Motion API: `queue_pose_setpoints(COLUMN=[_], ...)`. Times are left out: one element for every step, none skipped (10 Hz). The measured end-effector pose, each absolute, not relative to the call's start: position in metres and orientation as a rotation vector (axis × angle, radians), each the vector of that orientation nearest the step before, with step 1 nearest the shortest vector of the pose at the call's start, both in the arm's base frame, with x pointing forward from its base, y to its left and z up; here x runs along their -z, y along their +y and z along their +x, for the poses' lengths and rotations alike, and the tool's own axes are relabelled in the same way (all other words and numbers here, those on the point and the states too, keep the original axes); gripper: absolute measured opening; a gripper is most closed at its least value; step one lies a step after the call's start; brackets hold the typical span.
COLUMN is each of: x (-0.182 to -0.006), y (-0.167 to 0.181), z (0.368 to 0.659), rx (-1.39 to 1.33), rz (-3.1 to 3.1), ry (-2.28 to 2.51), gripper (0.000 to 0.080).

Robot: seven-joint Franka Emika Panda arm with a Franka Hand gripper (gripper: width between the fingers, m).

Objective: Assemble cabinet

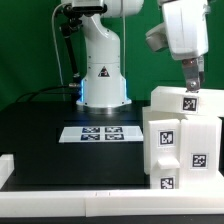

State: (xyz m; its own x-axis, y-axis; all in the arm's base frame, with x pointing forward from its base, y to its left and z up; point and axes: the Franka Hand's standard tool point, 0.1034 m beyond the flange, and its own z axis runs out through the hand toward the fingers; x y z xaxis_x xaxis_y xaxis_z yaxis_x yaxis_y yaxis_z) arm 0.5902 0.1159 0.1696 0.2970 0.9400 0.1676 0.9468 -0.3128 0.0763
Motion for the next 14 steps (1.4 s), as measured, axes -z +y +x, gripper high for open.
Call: queue_pose_setpoints(x=[-0.167,-0.163,-0.159,-0.156,-0.154,-0.153,-0.153,-0.153,-0.153,-0.153,-0.153,-0.153,-0.153,-0.154], y=[0.115,0.115,0.114,0.112,0.110,0.109,0.109,0.109,0.109,0.108,0.107,0.103,0.100,0.099], z=[0.590,0.588,0.587,0.586,0.586,0.586,0.586,0.586,0.586,0.586,0.586,0.587,0.587,0.588], rx=[0.278,0.274,0.265,0.255,0.247,0.244,0.245,0.245,0.245,0.244,0.241,0.237,0.235,0.240], rz=[-2.482,-2.482,-2.481,-2.482,-2.483,-2.484,-2.485,-2.486,-2.494,-2.514,-2.557,-2.627,-2.687,-2.758], ry=[-1.845,-1.843,-1.839,-1.833,-1.827,-1.824,-1.823,-1.822,-1.811,-1.779,-1.705,-1.584,-1.468,-1.316], gripper=[0.0797,0.0797,0.0797,0.0797,0.0770,0.0770,0.0592,0.0557,0.0557,0.0557,0.0557,0.0557,0.0557,0.0557])
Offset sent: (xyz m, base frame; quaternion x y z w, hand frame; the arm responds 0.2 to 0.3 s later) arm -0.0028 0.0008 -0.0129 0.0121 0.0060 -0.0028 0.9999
